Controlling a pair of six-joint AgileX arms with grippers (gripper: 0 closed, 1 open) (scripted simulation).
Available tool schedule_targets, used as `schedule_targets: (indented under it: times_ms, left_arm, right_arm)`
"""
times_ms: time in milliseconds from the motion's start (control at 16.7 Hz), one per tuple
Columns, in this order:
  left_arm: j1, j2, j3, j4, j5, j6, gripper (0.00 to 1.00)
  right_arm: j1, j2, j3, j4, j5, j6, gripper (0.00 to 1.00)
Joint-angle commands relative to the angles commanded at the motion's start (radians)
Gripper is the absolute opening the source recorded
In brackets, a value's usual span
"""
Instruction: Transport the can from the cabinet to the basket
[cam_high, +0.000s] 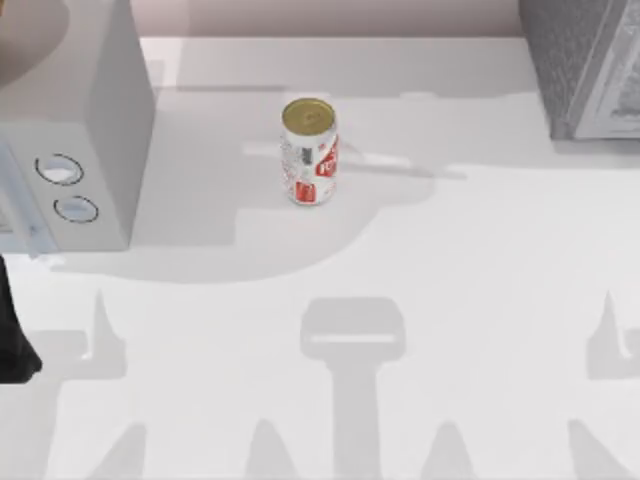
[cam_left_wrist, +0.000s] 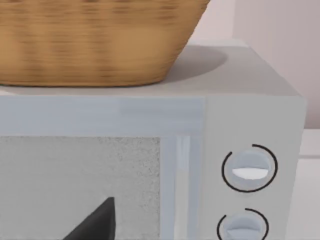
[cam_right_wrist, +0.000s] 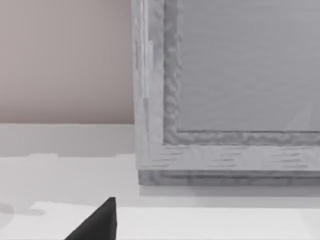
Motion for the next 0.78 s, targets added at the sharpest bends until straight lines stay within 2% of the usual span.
schedule_targets:
  times_ms: [480, 780]
  left_arm:
    - [-0.004, 0.010, 0.005, 0.006, -0.004, -0.001, 1.00]
    - [-0.089, 0.218, 0.109, 0.125, -0.080, -0.018, 1.00]
  right_arm:
    - [-0.007, -0.024, -0.024, 0.008, -0.008, 0.000, 1.00]
    - [-0.007, -0.024, -0.024, 0.008, -0.008, 0.000, 1.00]
